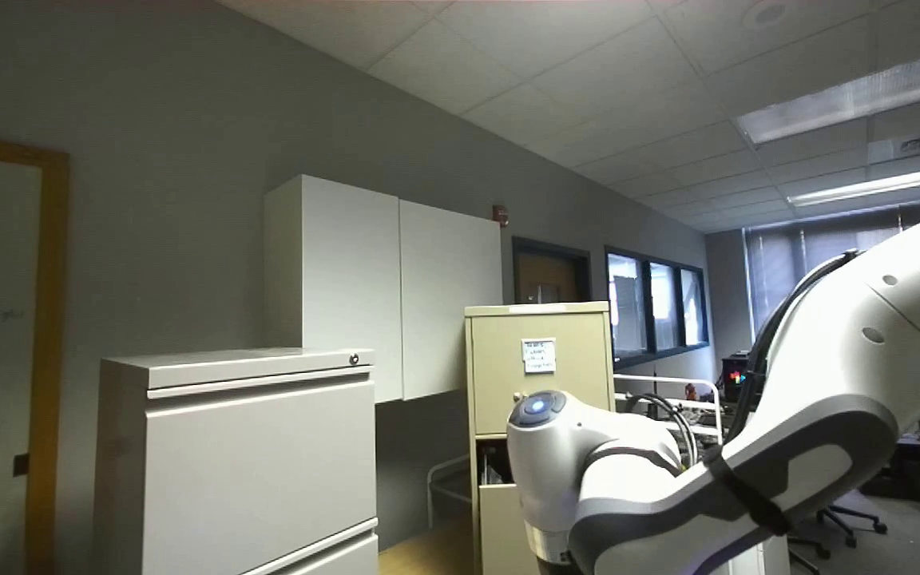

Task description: Close the bottom drawer of the right cabinet

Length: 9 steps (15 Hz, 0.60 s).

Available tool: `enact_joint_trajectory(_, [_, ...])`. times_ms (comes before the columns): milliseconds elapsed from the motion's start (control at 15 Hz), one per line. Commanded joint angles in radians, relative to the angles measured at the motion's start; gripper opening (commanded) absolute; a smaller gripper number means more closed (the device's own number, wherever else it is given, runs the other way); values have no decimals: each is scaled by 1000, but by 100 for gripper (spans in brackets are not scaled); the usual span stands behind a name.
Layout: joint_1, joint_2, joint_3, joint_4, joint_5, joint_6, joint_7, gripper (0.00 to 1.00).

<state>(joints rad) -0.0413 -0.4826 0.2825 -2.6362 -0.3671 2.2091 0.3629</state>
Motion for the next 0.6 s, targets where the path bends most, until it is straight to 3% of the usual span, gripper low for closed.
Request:
enact_joint_trajectory(0, [-43, 110, 94, 35, -253, 95, 164, 20])
enact_joint_trajectory(200, [-136, 160, 190, 29, -522, 160, 308, 0])
enact_joint_trajectory(533, [-391, 188, 349, 56, -961, 208, 476, 0])
